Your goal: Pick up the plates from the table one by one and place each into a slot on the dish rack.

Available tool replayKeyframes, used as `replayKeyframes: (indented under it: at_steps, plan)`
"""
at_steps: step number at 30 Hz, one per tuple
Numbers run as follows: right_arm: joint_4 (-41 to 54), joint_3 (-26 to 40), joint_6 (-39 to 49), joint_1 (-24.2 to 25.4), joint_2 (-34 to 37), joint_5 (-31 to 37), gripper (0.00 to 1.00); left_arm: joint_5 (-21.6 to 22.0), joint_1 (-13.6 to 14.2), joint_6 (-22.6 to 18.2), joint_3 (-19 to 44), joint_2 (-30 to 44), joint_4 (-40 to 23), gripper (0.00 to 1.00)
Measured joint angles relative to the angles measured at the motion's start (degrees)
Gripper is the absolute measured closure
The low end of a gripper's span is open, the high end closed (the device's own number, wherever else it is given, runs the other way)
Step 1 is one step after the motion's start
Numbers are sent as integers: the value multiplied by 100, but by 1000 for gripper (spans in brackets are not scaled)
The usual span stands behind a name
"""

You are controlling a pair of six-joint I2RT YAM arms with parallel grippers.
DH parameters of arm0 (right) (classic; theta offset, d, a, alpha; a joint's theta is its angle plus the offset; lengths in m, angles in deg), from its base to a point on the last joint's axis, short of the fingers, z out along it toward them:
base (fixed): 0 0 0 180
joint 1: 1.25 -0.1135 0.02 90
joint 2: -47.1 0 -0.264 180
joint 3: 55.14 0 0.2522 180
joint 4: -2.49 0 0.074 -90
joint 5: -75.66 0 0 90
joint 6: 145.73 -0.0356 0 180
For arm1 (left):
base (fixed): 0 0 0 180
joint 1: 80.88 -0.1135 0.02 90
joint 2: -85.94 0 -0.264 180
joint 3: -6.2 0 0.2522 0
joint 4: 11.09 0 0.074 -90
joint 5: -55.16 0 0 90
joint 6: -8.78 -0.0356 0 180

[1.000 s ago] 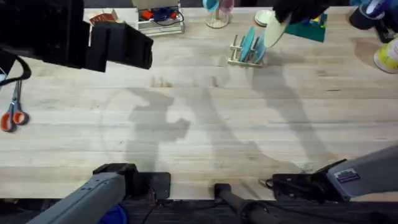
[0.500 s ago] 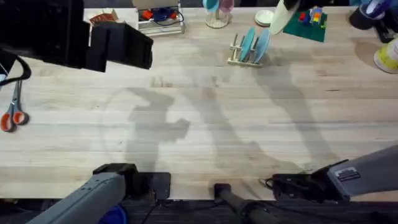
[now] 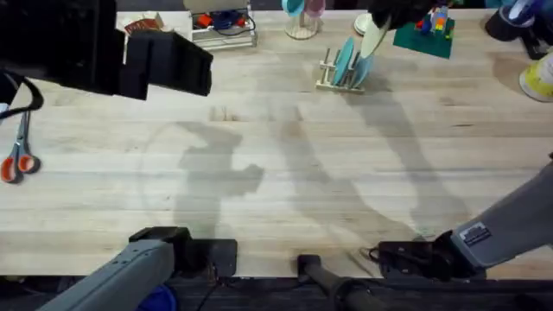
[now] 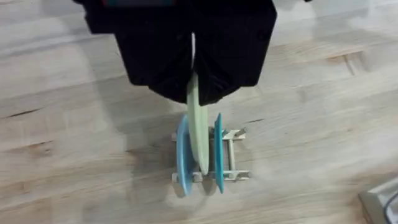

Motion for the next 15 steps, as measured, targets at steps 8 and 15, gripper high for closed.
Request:
replayKeyframes:
  at_steps: [8, 15]
  plan:
    - [-47, 0, 15, 0, 354, 0, 970, 0, 0, -1, 0, 0, -2, 6]
    - [-151, 0, 15, 2, 505, 0, 970, 0, 0, -2, 0, 0, -2, 6]
